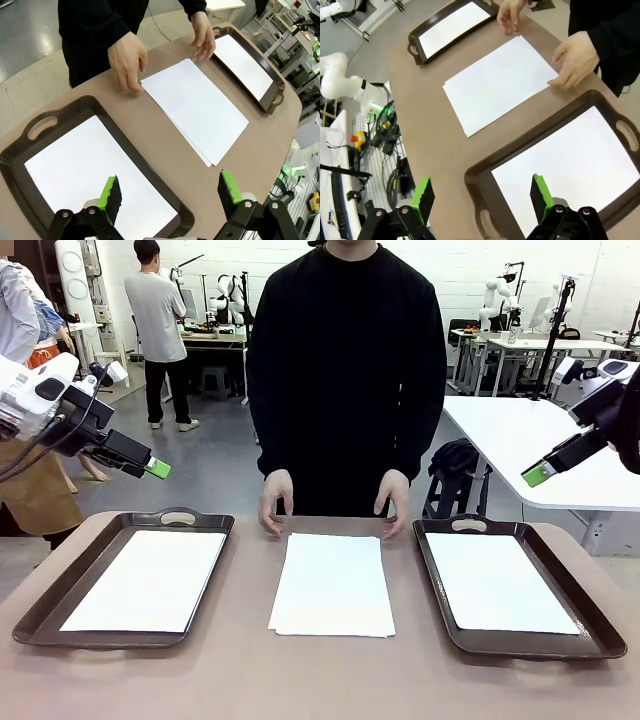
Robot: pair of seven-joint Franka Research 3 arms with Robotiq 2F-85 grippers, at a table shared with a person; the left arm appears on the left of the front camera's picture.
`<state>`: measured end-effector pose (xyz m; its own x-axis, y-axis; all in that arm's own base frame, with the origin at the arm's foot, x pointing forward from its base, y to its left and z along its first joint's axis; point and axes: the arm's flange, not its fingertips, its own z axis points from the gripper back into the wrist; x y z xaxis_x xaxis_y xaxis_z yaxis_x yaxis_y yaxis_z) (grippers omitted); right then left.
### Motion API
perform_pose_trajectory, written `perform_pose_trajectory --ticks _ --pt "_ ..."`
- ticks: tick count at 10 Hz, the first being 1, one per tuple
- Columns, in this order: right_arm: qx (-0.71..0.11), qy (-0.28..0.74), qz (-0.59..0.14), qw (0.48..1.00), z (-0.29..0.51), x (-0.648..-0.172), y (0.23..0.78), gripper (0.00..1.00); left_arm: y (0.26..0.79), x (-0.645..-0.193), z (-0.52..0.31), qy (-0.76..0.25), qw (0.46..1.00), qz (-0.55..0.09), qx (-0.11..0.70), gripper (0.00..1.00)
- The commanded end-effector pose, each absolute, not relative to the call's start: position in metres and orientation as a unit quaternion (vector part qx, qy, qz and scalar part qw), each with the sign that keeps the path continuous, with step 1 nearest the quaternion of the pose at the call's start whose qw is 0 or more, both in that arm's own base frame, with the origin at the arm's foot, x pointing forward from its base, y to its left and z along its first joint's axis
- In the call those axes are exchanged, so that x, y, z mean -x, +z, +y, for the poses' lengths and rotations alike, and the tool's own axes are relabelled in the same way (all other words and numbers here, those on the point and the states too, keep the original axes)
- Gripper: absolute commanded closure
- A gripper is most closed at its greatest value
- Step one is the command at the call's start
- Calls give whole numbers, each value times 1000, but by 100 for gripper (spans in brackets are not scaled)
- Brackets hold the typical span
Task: Sort the A4 documents.
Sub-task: Receive the A4 Paper.
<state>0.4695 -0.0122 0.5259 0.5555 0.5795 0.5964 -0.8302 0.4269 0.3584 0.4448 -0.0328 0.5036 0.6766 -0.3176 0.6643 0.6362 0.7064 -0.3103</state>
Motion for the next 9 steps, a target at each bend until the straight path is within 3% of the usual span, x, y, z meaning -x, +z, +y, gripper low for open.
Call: perform_pose_trajectory --ticks 1,9 --pt "-324 427 -180 825 -12 -470 531 0 504 -444 -32 -273 873 -298 274 0" --pt "-323 427 -194 822 -13 -469 528 0 504 -444 -32 -273 873 -298 274 0"
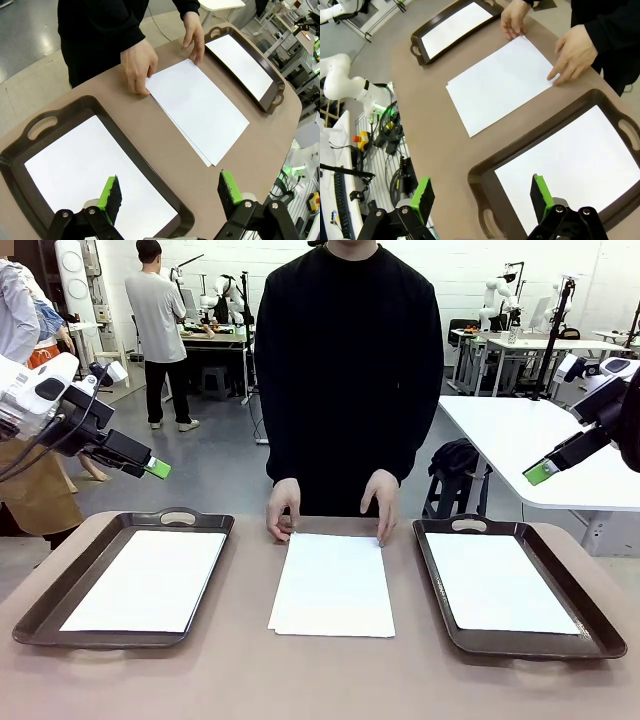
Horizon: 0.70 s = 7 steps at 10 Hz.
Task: Sort the A4 documents.
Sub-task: Receive the A4 Paper.
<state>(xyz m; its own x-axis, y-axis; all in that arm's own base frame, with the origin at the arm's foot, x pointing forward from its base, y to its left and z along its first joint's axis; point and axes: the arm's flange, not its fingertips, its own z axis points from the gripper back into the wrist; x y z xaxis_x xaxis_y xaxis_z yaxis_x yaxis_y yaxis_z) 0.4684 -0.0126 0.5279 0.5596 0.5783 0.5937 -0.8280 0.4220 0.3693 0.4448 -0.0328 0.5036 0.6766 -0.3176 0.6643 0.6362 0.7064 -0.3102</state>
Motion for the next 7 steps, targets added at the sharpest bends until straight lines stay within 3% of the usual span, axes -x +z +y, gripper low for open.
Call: perform_pose_trajectory --ticks 1,7 --pt "-323 427 -194 822 -13 -469 528 0 504 -444 -32 -273 873 -298 274 0" --pt "-323 427 -194 822 -13 -469 528 0 504 -444 -32 -273 873 -298 274 0"
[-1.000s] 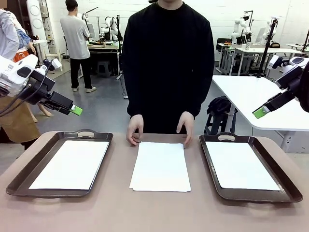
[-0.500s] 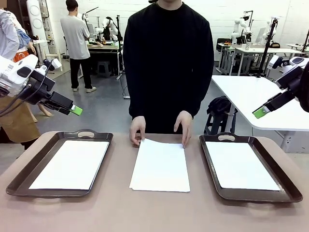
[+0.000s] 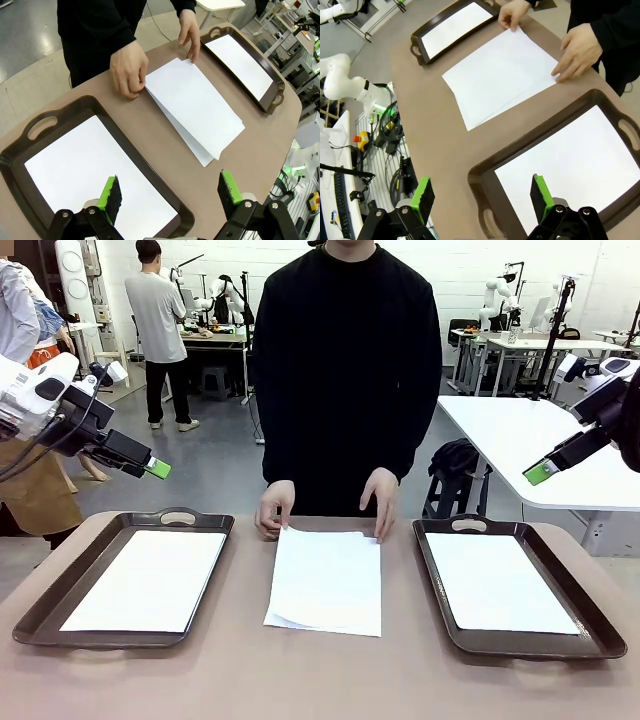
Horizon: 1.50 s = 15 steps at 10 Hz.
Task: Sort the A4 documents.
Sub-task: Receive the A4 Paper.
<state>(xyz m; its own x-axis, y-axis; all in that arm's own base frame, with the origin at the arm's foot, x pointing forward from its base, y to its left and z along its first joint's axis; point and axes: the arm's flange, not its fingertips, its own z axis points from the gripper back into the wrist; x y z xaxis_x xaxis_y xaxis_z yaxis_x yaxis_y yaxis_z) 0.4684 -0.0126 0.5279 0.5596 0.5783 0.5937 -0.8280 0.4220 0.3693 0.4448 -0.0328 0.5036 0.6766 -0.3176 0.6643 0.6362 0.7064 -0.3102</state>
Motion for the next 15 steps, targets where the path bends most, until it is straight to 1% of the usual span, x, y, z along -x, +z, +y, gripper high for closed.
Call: perform_pose_trajectory --ticks 1,15 --pt "-323 427 -194 822 -13 -469 528 0 504 -444 -32 -273 873 -298 274 0" --pt "-323 427 -194 822 -13 -469 528 0 504 -444 -32 -273 873 -298 274 0"
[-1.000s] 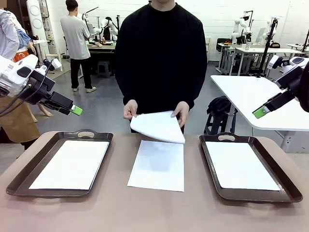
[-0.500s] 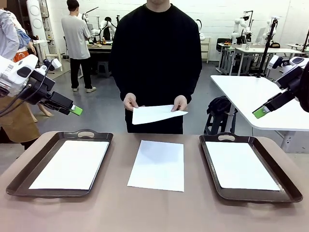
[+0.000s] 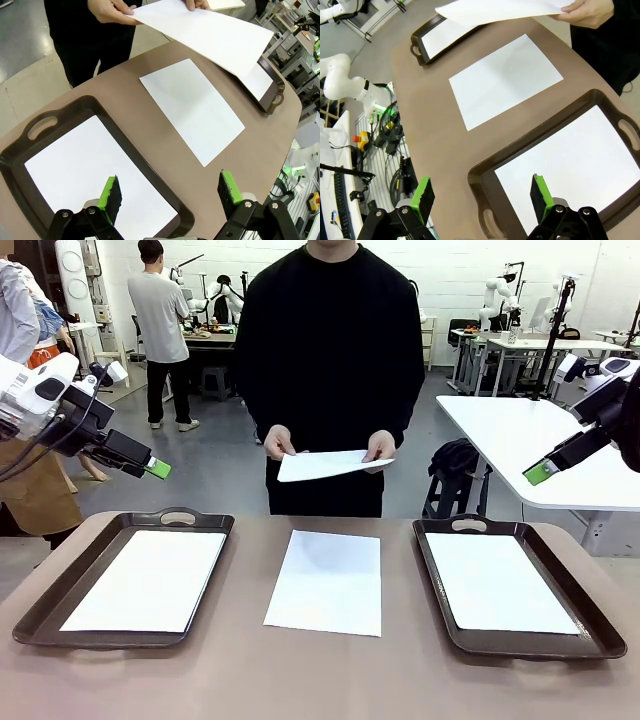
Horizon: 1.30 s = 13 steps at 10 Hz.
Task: Sort the A4 documents.
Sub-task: Receive the A4 Paper.
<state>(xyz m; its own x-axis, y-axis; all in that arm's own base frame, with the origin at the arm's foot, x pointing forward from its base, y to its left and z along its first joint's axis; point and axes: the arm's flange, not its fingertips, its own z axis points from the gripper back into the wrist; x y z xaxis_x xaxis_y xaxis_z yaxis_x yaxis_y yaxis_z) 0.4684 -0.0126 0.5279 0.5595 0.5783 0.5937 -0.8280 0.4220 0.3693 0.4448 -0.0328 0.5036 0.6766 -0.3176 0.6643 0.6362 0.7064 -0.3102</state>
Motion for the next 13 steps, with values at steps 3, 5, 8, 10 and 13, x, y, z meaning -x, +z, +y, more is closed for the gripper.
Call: perform_pose_trajectory --ticks 3,5,8,10,13 --pt "-323 427 -194 822 -13 -469 528 0 504 -444 -32 -273 873 -298 274 0" --pt "-323 427 -194 822 -13 -469 528 0 504 -444 -32 -273 873 -298 274 0" --pt "-323 427 -194 822 -13 -469 528 0 504 -444 -32 -273 873 -298 274 0" --pt "-323 427 -194 822 -13 -469 528 0 504 -444 -32 -273 873 -298 274 0" --pt "-323 427 -194 822 -13 -469 528 0 504 -444 -32 -273 873 -298 274 0"
